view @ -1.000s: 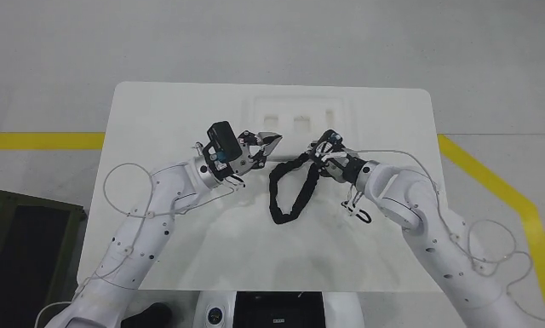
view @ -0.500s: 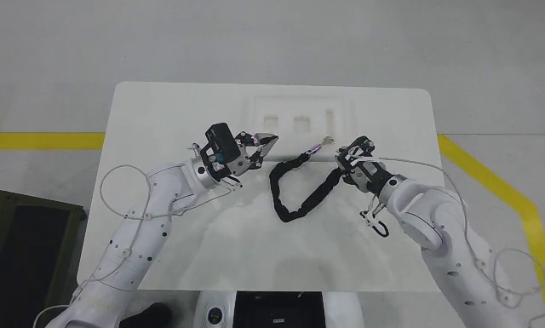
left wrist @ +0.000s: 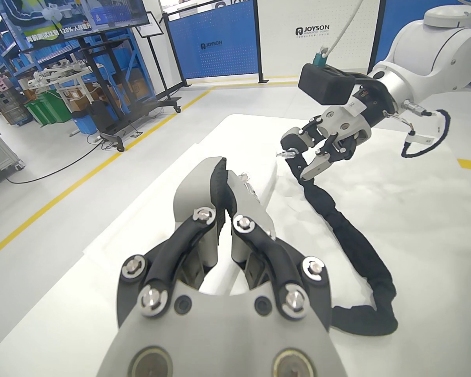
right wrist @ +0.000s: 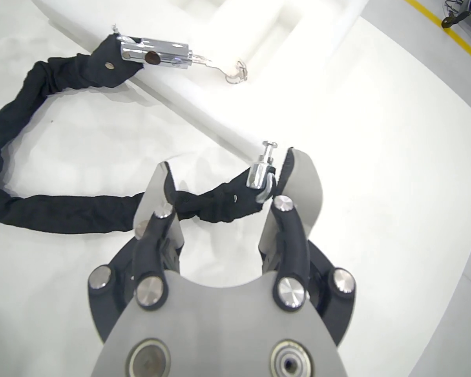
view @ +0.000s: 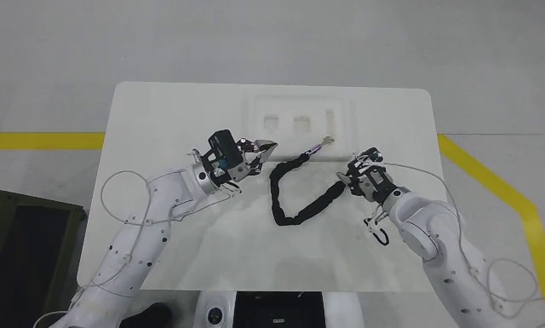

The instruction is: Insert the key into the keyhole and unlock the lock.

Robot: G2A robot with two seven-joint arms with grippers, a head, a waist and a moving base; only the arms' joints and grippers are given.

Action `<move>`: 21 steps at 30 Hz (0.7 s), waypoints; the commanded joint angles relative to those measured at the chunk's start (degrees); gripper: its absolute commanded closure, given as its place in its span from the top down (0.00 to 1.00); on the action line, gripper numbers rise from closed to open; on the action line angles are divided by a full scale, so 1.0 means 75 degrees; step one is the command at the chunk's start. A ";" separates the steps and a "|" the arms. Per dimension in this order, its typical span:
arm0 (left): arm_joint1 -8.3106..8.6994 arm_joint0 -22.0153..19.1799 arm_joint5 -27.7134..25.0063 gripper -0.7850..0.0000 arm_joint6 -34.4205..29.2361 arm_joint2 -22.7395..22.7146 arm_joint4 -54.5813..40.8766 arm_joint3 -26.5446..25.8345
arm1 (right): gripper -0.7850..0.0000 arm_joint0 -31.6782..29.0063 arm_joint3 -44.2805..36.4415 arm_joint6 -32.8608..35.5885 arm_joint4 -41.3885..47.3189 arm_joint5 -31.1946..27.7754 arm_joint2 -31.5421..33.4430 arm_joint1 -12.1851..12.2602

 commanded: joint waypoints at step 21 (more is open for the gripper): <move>0.0143 0.0330 0.0419 1.00 -0.0280 -0.1180 -0.0679 -0.0358 | 1.00 -0.1787 -0.0884 -0.3540 0.0203 -0.0378 0.1843 0.0065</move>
